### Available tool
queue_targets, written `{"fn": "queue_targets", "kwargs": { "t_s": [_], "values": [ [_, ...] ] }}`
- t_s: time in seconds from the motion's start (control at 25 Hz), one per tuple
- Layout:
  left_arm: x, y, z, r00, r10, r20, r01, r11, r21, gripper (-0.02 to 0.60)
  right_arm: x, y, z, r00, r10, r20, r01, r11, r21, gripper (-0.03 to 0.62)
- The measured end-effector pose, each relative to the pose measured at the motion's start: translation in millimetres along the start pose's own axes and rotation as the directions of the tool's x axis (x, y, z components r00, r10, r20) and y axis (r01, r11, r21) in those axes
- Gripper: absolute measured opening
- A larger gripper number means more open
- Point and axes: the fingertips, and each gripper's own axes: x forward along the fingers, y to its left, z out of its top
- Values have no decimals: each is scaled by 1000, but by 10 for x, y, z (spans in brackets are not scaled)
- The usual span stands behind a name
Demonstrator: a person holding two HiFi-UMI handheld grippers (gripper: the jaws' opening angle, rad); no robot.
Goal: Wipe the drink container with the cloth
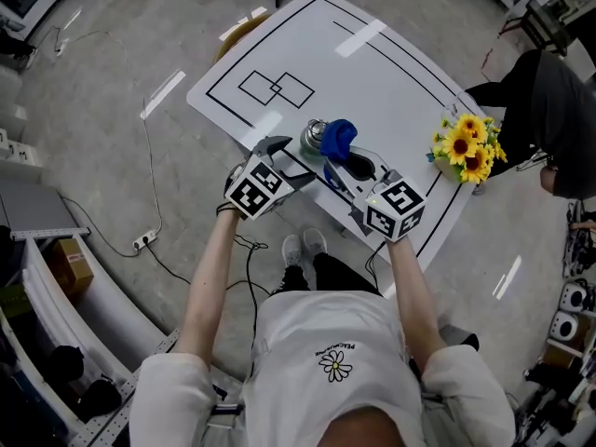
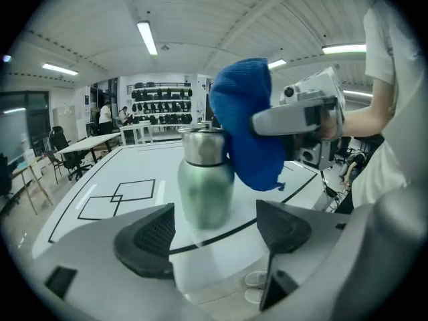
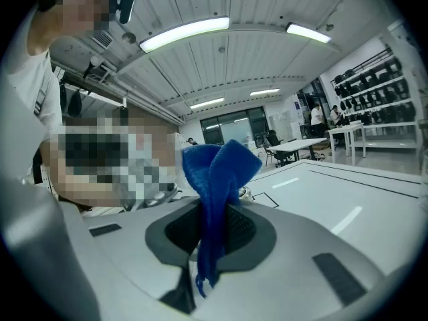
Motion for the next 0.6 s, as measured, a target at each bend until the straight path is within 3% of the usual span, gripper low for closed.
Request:
{"fn": "queue_targets", "kwargs": {
  "t_s": [0.32,0.6],
  "values": [
    [396,153,15,995,-75,-67,77,997,28,368,-5,-6,10,1000,13,-5,-13,1000,-8,43],
    [307,67,-61,995,-73,-70,73,997,3,368,27,-110,27,1000,-24,6,24,1000,0,43]
  ]
}}
